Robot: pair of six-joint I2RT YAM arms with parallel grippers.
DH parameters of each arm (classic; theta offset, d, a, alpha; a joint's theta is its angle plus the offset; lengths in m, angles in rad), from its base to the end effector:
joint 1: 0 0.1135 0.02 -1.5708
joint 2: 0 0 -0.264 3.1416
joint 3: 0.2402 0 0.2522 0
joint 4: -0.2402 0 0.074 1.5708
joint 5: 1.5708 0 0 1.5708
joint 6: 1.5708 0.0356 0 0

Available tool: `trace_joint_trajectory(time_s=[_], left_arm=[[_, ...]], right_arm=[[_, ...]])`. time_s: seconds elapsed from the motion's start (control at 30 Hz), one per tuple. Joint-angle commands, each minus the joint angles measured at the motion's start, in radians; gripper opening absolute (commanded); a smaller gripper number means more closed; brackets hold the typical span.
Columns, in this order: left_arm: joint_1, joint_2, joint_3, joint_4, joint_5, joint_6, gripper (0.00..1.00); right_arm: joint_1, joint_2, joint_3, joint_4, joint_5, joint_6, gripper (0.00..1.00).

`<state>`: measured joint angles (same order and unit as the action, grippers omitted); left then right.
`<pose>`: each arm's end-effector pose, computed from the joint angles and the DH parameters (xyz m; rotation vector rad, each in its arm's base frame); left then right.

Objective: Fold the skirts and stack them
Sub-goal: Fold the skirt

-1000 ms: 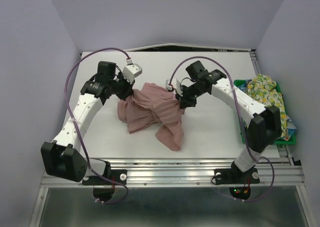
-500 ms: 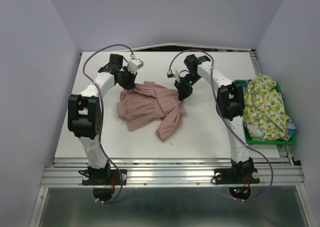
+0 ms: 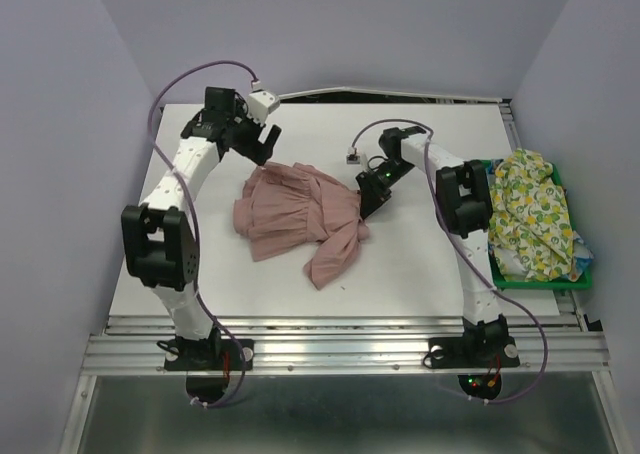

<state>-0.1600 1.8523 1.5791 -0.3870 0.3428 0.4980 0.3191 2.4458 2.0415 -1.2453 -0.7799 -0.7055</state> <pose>0.4229 -0.0804 0.2928 0.8813 2.0082 -0.1929 0.4324 0.1692 0.1425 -1.3504 2.4951 1.1656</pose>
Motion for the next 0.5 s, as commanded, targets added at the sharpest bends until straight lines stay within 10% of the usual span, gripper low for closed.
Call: trace_joint_trajectory(time_s=[0.0,0.47], left_arm=[[-0.016,-0.277,-0.040,-0.101,0.067,0.066,0.99],[-0.541,-0.509,-0.617,-0.211,-0.019,0.106,0.97]], right_arm=[[-0.066,-0.014,-0.101,0.099,-0.051,0.147,0.30],[-0.075,-0.096,-0.391,0.331,-0.068,0.412,0.31]])
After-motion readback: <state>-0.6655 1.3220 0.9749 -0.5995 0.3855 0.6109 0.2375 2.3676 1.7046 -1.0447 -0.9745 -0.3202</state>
